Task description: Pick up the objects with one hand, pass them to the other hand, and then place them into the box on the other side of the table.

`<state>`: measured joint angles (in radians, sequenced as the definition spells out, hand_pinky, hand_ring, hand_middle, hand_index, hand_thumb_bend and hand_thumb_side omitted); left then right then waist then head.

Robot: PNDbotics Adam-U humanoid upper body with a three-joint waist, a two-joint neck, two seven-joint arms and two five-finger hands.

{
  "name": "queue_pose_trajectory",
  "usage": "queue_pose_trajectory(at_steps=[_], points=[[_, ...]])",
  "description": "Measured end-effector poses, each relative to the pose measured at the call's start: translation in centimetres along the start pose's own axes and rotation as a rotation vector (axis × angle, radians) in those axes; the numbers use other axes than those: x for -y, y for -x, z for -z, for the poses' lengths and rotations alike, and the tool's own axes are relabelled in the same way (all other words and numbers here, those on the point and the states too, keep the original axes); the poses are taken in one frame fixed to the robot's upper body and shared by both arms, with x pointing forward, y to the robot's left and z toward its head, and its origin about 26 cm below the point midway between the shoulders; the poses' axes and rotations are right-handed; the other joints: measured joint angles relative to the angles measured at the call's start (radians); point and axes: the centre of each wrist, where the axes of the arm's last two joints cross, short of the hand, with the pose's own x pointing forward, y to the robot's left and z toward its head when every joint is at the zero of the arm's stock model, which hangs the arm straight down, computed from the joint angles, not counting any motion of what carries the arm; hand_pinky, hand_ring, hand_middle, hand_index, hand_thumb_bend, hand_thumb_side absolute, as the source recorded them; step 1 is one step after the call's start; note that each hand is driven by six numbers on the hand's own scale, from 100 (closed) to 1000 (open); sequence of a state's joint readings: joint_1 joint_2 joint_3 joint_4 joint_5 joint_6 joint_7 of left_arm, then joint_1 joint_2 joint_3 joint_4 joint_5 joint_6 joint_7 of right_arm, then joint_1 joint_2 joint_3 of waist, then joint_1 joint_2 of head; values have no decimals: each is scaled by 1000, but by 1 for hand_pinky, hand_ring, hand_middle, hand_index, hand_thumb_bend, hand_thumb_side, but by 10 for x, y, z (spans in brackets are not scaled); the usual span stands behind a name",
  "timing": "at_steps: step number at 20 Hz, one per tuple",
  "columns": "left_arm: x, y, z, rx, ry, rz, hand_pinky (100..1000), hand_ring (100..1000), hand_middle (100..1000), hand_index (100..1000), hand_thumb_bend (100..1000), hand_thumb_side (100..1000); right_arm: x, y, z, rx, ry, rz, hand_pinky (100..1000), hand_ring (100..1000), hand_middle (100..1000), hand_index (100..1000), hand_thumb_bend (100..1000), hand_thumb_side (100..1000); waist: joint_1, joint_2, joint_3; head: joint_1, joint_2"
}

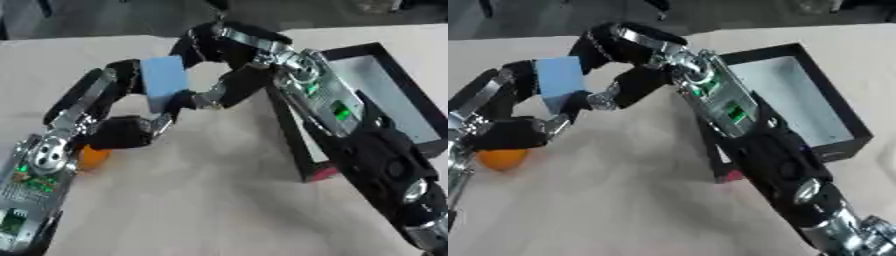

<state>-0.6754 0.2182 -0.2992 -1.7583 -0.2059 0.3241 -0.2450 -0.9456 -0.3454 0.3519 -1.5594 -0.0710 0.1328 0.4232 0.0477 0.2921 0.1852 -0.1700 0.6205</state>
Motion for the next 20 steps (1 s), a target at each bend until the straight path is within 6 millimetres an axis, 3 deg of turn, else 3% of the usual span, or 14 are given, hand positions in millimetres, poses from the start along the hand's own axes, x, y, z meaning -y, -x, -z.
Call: queue_pose_trajectory(at_steps=[9, 20], points=[[2, 4, -1, -7, 6, 21, 864, 736, 677, 818, 524, 100, 2, -1, -1, -8, 18, 11, 848, 691, 474, 418, 419, 220, 0, 0, 0, -1, 0], [4, 14, -3, -76, -15, 29, 866, 741, 681, 819, 545, 100, 5, -4, -4, -2, 32, 36, 850, 693, 476, 421, 420, 227, 0, 0, -8, -2, 0]])
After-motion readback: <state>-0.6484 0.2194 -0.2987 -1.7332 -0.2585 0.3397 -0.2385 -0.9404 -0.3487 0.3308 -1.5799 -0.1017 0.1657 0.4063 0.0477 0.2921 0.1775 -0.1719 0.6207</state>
